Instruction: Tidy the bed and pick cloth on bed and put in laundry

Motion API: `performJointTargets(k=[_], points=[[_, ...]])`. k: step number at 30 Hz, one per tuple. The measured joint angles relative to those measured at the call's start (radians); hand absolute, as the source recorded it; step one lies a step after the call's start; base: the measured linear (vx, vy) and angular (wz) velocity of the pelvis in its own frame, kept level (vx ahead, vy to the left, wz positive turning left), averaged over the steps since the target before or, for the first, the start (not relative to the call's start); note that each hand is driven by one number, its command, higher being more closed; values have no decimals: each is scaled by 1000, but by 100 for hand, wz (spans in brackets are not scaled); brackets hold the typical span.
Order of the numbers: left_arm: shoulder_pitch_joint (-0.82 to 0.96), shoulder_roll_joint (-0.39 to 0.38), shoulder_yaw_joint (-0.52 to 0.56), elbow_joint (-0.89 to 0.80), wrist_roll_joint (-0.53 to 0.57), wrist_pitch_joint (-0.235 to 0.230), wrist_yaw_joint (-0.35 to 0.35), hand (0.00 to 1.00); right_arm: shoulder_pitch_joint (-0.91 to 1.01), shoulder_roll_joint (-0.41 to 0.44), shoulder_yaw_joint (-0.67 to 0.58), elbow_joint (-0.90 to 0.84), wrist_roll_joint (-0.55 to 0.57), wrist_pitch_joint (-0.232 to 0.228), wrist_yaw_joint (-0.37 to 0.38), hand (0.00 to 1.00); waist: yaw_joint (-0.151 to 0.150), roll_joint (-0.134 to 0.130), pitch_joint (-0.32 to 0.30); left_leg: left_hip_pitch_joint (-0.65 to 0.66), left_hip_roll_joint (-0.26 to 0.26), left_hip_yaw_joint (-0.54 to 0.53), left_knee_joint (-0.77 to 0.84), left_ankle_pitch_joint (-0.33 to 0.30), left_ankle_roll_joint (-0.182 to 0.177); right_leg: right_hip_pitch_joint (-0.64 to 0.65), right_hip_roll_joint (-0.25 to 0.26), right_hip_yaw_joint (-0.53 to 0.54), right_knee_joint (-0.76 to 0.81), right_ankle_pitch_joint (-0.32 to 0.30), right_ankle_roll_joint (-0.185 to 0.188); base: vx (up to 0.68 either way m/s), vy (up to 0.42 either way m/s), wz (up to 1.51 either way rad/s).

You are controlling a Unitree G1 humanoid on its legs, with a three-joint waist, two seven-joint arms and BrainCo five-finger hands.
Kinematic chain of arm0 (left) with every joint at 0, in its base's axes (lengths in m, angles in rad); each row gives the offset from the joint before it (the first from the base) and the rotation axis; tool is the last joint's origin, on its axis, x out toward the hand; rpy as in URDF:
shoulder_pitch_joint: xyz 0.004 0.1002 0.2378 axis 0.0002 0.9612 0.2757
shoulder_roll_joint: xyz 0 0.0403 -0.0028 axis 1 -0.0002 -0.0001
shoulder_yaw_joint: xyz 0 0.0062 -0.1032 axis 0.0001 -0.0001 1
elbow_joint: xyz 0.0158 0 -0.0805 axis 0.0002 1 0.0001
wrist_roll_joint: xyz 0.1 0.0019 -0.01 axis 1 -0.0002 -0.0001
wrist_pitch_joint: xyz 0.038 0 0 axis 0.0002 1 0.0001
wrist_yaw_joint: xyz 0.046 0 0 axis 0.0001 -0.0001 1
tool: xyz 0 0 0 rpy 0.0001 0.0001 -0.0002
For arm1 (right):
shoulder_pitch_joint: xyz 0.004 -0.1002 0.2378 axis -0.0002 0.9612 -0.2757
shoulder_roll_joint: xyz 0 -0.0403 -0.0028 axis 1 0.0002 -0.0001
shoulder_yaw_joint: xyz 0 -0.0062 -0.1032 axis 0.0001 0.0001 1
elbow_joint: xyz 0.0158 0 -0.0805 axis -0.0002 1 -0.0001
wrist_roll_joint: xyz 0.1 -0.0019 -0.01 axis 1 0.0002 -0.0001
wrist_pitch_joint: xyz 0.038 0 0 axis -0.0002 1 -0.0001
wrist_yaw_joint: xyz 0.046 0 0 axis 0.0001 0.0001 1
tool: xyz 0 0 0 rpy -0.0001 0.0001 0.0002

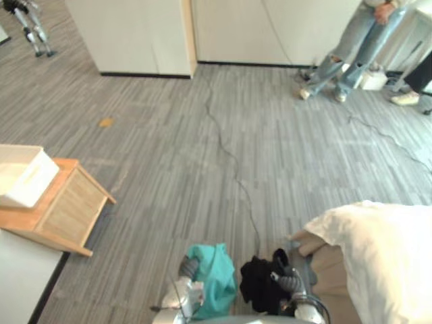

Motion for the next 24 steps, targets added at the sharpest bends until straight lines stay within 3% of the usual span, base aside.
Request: performJointTargets(k=[1, 3, 4, 6, 7, 10, 11, 14, 15, 17, 18, 19, 20, 21, 22, 23, 24], points=[[-6, 1, 1, -1, -7, 0, 0, 100, 3, -15, -2, 0, 8, 2, 0, 100, 3, 10, 14, -14, 21, 20, 85, -57, -40, 31, 2, -2, -20, 0, -10, -34, -28, -7], [-7, -2, 10, 0, -7, -1, 0, 100, 7, -25, -20, 0, 11, 4, 0, 100, 6, 20, 28, -23, 58, 71, 176, -107, -88, 75, 6, -3, -40, -2, -23, 52, 0, 2], [-9, -8, 20, -1, -7, -1, 0, 100, 4, -24, -46, -1, 21, 5, -2, 100, 2, 24, 31, -39, 65, 91, 214, -101, -83, 87, 0, -4, -50, -4, -26, 92, 15, 15], [-9, -10, 32, -1, -6, -1, -1, 100, -8, -26, -77, 8, 30, 6, -2, 100, 3, 19, 35, -100, 73, 128, 281, -126, -39, 88, -27, -10, -56, -8, -20, 112, 49, 11], [-8, -9, 38, -1, -6, -1, 0, 100, -20, -29, -89, 9, 30, 7, -2, 100, 4, 8, 44, -155, 78, 136, 272, -125, -37, 86, -56, -14, -61, -19, -5, 209, 96, 7], [-3, -12, 36, -1, 0, 1, -3, 100, -25, -43, -89, 11, 30, 7, 0, 100, 12, 17, 56, -196, 105, 140, 71, 32, -28, 123, -89, -21, -98, -41, 27, 286, 155, 6], [0, -10, 37, -3, 17, 6, -7, 100, -29, -44, -88, 17, 29, 8, 0, 100, 26, 11, 58, -193, 91, 180, 67, 113, 35, 141, -117, -22, -107, -61, 47, 423, 207, 1], [-16, -5, 44, -7, 42, 12, -6, 100, -59, -30, -86, 26, 29, 9, 13, 100, 29, -2, 72, -233, 78, 189, 174, 58, 99, 142, -144, -19, -107, -6, 77, 424, 169, 21], [-16, -2, 60, -10, 55, 17, -7, 100, -69, -14, -87, 28, 29, 11, 21, 100, 31, -19, 79, -227, 76, 205, 210, 44, 111, 151, -153, 0, -83, 23, 95, 402, 182, 14], [14, -1, 61, -40, 77, 28, -4, 100, -67, -13, -90, 27, 28, 9, 28, 100, 32, -31, 78, -155, 51, 214, 176, 12, 108, 142, -159, 10, 39, 45, 113, 386, 181, 11], [33, -6, 58, -51, 96, 29, -5, 100, -57, -15, -94, 28, 28, 4, 29, 100, 29, -27, 67, -98, 34, 202, 119, -30, 105, 79, -163, 25, 223, 43, 117, 395, 209, 25], [35, -5, 53, -45, 106, 31, -5, 100, -48, -18, -108, 36, 27, 4, 32, 100, 29, -52, 65, -47, -5, 189, 73, -51, 112, -15, -191, 62, 455, 72, 161, 395, 196, 31], [34, -5, 53, -43, 113, 34, -6, 100, -43, -18, -109, 38, 27, 5, 33, 100, 30, -66, 68, -20, -27, 181, 54, -61, 115, -61, -206, 80, 560, 115, 195, 408, 154, 44], [38, -5, 51, -41, 122, 44, -9, 100, -37, -18, -109, 45, 27, 8, 37, 100, 25, -80, 77, 41, -60, 145, 24, -70, 124, -147, -222, 93, 778, 157, 204, 423, 94, 52], [51, -5, 45, -41, 130, 52, -14, 100, -24, -20, -111, 47, 27, 11, 38, 100, 22, -76, 84, 100, -67, 110, 9, -84, 131, -211, -222, 64, 927, 110, 151, 538, 81, 64], [51, -5, 42, -42, 133, 54, -13, 100, -18, -21, -111, 46, 27, 12, 37, 100, 15, -65, 88, 129, -65, 85, 1, -89, 135, -235, -216, 36, 969, 72, 120, 565, 22, 98], [54, -3, 39, -42, 133, 56, -12, 100, -16, -21, -112, 42, 28, 12, 38, 100, -5, -37, 97, 185, -49, 21, -19, -100, 142, -290, -191, -35, 1001, -3, 83, 473, -25, 110]])
